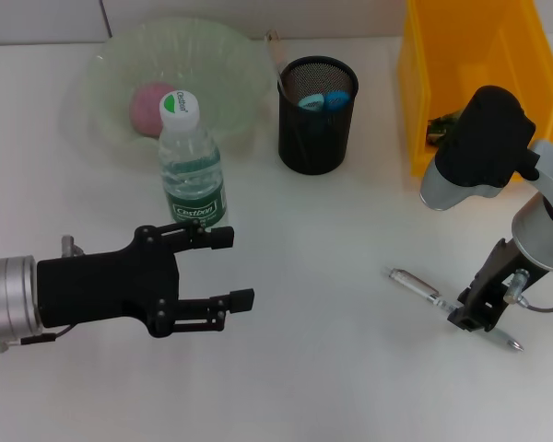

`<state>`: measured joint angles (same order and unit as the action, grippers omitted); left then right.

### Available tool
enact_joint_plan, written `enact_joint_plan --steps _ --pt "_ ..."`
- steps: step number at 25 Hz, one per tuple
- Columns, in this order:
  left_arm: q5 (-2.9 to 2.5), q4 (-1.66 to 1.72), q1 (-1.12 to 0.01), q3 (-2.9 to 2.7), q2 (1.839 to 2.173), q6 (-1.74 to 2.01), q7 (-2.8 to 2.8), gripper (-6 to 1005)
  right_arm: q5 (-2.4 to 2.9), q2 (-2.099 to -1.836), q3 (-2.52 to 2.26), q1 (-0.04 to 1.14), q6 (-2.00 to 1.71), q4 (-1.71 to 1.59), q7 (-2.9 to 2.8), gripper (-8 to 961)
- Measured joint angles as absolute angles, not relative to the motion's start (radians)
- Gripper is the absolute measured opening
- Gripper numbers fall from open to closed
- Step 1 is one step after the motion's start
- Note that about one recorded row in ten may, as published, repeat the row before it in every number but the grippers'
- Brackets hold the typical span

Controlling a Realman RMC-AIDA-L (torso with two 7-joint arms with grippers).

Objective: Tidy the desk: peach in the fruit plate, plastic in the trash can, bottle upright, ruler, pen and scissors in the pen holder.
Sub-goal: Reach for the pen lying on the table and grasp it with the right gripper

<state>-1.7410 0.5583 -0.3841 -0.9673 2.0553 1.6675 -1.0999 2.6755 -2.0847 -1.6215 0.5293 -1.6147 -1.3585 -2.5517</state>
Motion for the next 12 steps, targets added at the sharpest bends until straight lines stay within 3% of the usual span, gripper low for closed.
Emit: enact_joint_plan --steps 12 --pt "-1.741 0.558 -0.383 -0.971 2.056 1.663 -1.1 809 2.685 -2.085 -1.632 0.529 -1.613 -1.355 -2.551 229"
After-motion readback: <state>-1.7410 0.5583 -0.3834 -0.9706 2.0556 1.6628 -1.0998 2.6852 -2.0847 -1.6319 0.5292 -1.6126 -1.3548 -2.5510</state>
